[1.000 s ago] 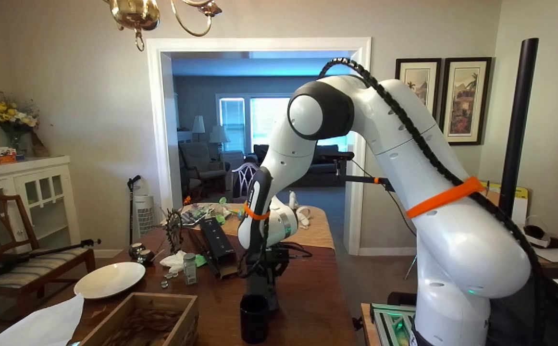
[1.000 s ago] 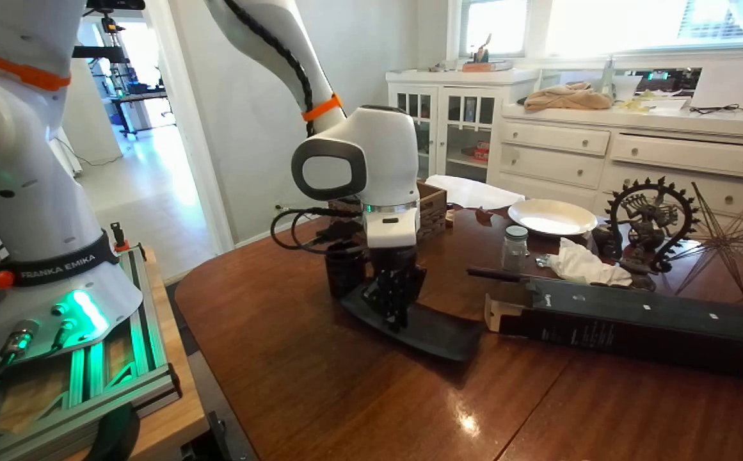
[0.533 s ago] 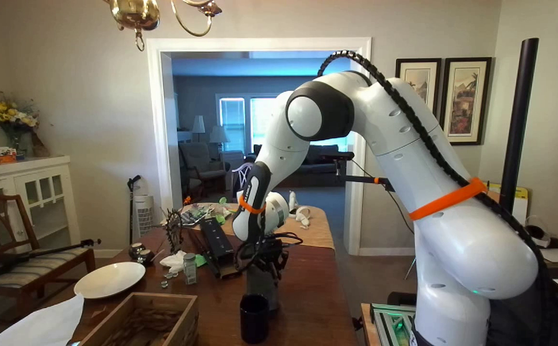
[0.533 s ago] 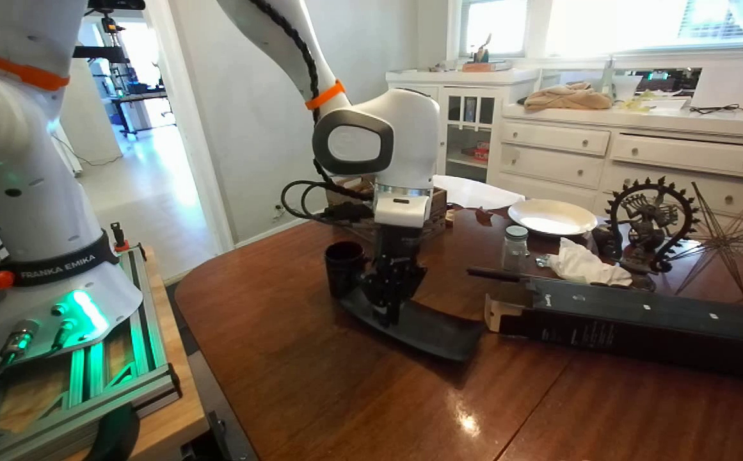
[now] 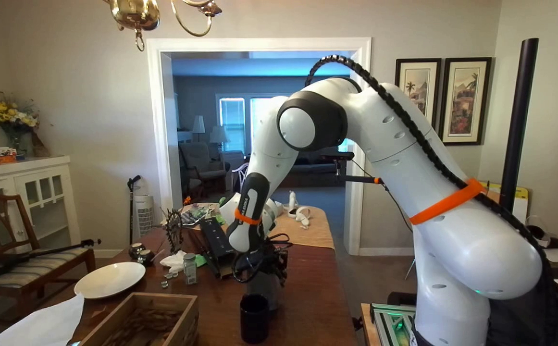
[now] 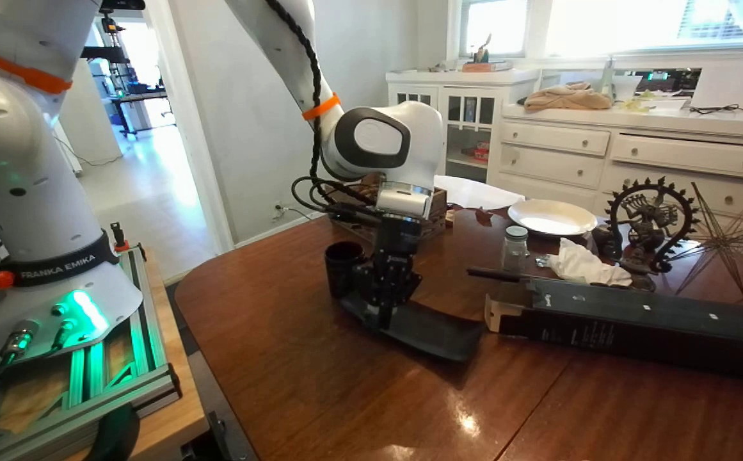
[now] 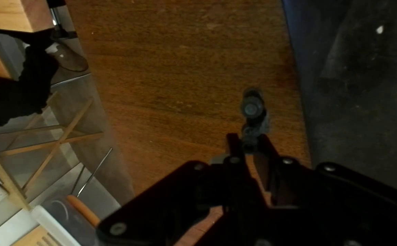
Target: Pick up the toy on the tray and put it back down
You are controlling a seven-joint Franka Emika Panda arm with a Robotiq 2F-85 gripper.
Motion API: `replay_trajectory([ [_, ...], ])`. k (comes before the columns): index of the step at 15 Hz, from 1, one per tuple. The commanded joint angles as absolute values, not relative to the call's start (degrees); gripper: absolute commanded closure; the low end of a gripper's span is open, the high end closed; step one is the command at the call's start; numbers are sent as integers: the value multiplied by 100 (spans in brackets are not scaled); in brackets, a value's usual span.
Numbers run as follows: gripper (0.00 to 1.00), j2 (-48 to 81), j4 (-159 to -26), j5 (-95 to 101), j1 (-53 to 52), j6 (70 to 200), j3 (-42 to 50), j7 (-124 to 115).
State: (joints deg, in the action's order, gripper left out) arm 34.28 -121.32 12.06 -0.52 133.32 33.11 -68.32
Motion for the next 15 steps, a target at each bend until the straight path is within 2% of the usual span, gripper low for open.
replay_trajectory([
  [1, 96, 3624, -11921, 1642, -69, 13126, 3207, -7307],
  [15, 96, 3890, -11796, 2065, 75, 13474, 2964, -7781],
])
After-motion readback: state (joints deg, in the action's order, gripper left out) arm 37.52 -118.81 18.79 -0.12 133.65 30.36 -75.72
